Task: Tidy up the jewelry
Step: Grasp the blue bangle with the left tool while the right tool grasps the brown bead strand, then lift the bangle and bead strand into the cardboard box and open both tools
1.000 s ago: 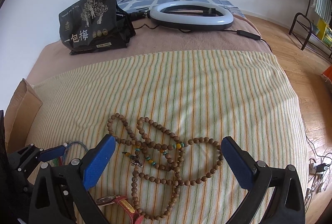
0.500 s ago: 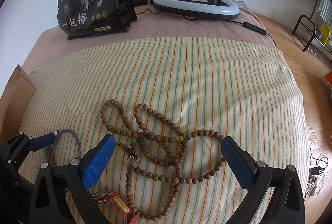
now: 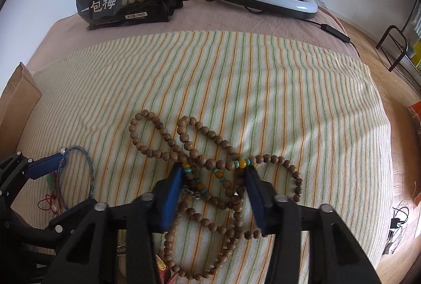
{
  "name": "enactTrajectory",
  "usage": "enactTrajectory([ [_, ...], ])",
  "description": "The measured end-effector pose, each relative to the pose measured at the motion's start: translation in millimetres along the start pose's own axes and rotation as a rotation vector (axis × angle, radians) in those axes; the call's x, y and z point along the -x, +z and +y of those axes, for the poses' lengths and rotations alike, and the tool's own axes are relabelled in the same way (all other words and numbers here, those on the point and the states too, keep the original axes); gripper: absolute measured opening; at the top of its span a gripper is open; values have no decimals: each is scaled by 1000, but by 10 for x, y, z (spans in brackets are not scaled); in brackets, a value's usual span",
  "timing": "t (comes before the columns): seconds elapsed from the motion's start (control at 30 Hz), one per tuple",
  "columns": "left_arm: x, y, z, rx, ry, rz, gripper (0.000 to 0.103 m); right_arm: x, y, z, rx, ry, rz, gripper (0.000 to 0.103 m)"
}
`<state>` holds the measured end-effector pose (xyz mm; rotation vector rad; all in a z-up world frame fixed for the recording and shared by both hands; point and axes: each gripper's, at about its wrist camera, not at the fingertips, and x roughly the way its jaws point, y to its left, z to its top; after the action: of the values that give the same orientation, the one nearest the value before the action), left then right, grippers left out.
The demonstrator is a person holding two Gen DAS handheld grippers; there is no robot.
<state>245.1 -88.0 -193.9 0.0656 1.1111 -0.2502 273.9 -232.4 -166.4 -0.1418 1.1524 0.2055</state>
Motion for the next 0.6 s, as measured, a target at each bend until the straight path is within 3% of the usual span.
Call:
enactTrajectory([
  [0.07, 16, -1, -5, 1, -6, -4, 73, 16, -2, -4, -2, 9, -5, 18],
  [0.13, 46, 1, -6, 7, -24, -8, 73, 35, 8, -2, 0, 6, -9, 16],
  [0.23, 135, 18, 0, 20, -45, -27, 73, 125, 16, -5, -4, -9, -35, 4],
  [0.6, 545, 127, 96, 66, -84, -118, 73, 595, 119, -72, -46, -5, -172, 4],
])
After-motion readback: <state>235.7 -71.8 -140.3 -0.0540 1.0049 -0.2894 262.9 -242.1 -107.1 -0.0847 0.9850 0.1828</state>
